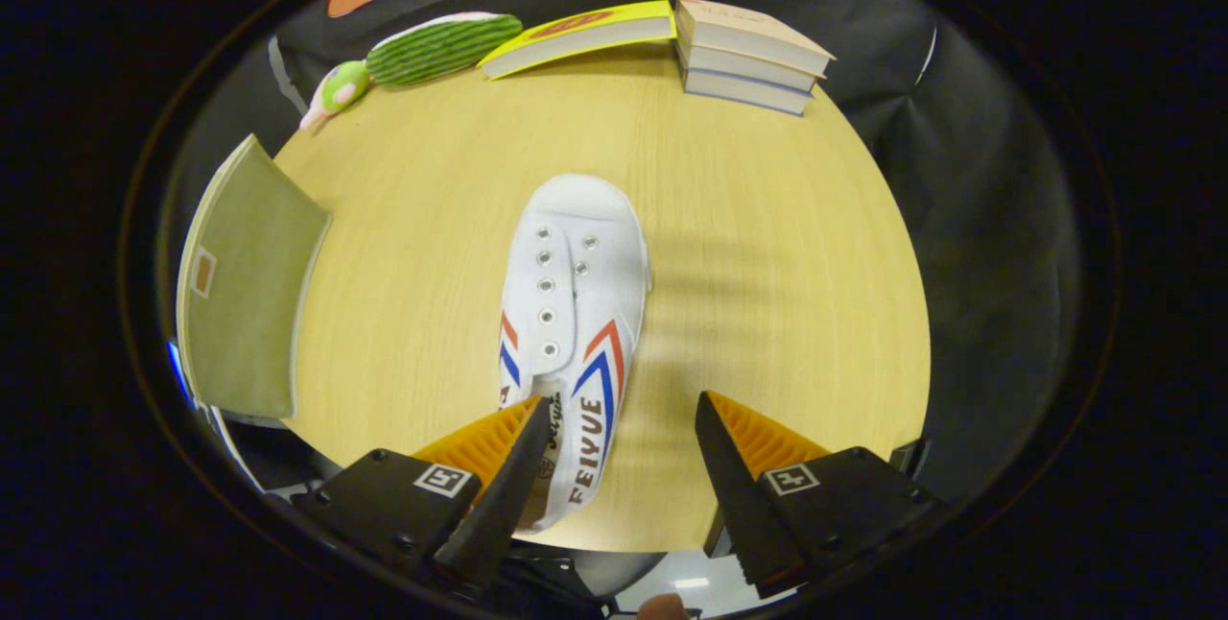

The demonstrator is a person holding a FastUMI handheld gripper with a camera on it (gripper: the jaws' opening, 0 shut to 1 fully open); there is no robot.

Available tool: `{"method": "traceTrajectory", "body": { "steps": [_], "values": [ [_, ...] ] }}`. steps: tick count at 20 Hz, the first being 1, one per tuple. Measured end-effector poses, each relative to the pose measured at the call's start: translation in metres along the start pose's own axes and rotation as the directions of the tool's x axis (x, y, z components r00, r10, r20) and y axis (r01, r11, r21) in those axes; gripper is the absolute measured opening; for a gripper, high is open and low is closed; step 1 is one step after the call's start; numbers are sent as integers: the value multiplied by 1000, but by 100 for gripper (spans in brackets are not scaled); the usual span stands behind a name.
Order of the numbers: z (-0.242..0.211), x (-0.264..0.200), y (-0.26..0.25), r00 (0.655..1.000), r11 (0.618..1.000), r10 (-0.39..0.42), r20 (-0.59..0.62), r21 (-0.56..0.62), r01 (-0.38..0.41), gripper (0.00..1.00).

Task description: Open the storage box then place both shoes into the box .Put the left shoe in first, then the right shoe, with the right side of both shoes facing outward in a uniform manner.

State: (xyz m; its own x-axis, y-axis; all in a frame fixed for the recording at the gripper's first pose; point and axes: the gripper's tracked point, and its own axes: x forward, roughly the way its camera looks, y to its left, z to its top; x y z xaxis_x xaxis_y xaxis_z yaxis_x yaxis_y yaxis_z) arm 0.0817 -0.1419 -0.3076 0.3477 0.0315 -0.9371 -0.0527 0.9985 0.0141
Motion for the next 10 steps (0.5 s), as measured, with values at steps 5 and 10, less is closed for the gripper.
{"method": "traceTrajectory", "body": {
  "steps": [5,10],
  "values": [
    [-3,5,17,996,992,87,-27,94,-84,52],
    [0,11,11,998,986,63,23,156,-66,9]
  ]
}}
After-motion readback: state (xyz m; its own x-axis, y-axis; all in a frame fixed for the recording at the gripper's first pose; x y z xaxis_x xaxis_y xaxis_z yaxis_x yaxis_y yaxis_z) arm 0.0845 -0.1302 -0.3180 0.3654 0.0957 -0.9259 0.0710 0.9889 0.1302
